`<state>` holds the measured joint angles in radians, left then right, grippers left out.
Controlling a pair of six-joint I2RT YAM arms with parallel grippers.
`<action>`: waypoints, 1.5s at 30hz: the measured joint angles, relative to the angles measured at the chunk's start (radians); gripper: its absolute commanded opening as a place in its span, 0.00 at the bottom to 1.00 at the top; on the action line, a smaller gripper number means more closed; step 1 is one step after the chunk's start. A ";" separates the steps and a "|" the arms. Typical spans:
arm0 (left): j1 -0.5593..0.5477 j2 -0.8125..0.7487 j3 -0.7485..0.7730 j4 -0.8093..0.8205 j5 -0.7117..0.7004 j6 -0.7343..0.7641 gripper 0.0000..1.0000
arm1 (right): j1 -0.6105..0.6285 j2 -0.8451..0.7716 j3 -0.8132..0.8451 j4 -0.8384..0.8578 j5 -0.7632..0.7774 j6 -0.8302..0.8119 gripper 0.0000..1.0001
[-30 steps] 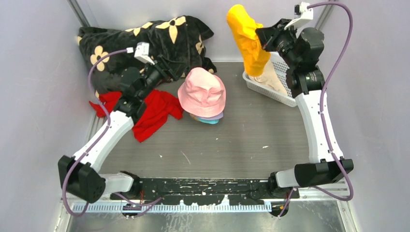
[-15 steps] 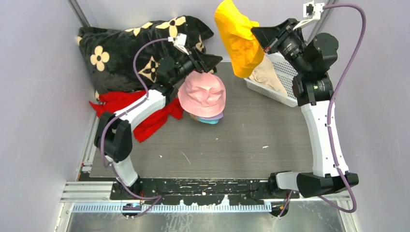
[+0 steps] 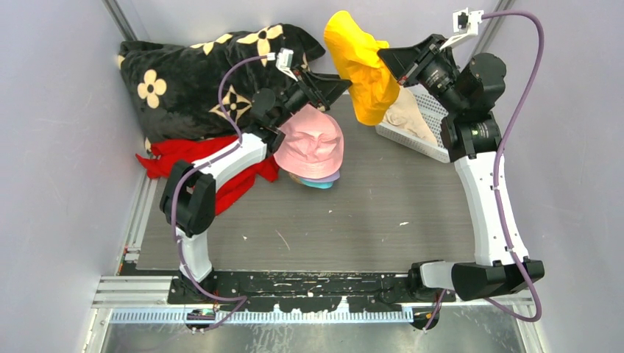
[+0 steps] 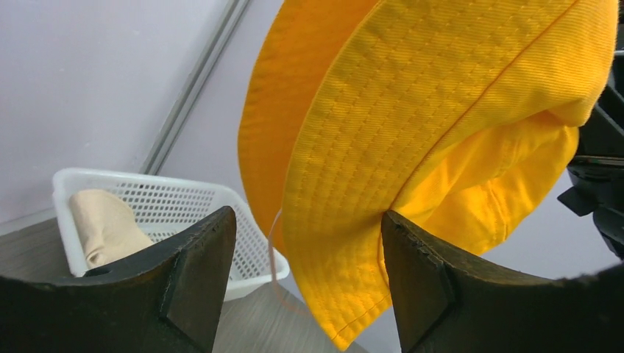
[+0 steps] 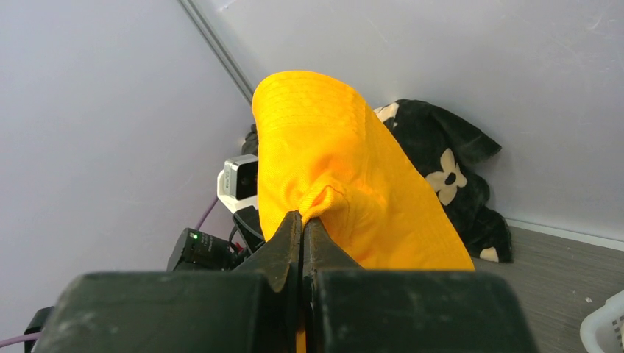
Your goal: Stack the hats
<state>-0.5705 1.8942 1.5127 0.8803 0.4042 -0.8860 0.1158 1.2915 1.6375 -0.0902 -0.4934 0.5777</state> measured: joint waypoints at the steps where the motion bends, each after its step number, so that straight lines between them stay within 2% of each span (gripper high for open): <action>1: -0.001 0.003 0.001 0.010 0.000 -0.003 0.71 | 0.000 0.000 0.000 0.001 -0.001 0.000 0.01; 11: -0.004 0.019 0.002 0.125 -0.003 -0.037 0.67 | 0.000 0.021 0.000 0.002 -0.002 0.000 0.01; 14: -0.004 0.021 0.002 0.151 -0.003 -0.050 0.59 | 0.000 0.032 0.000 0.003 -0.002 0.000 0.01; 18: -0.004 0.027 0.001 0.167 -0.003 -0.066 0.34 | 0.000 0.040 0.000 0.002 0.003 -0.001 0.01; 19: -0.004 0.027 -0.002 0.171 -0.003 -0.070 0.31 | 0.000 0.042 0.000 0.001 0.005 -0.002 0.01; 25: -0.006 -0.007 -0.080 0.164 -0.009 -0.076 0.28 | 0.000 0.055 0.000 -0.024 0.032 -0.030 0.01; 30: -0.008 -0.125 -0.162 0.042 -0.027 -0.066 0.28 | 0.000 0.071 0.013 -0.055 0.059 -0.057 0.01; 35: -0.008 -0.270 -0.166 -0.134 -0.062 -0.052 0.27 | 0.000 0.104 0.069 -0.066 0.062 -0.076 0.01; 39: -0.008 -0.357 -0.080 -0.392 -0.104 -0.036 0.22 | 0.000 0.125 0.087 -0.066 0.051 -0.078 0.01; 45: -0.004 -0.412 -0.030 -0.631 -0.144 -0.023 0.15 | 0.006 0.140 0.055 -0.057 0.014 -0.076 0.01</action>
<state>-0.5743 1.4818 1.4826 0.2497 0.2604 -0.9089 0.1219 1.4319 1.6928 -0.1471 -0.4789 0.5022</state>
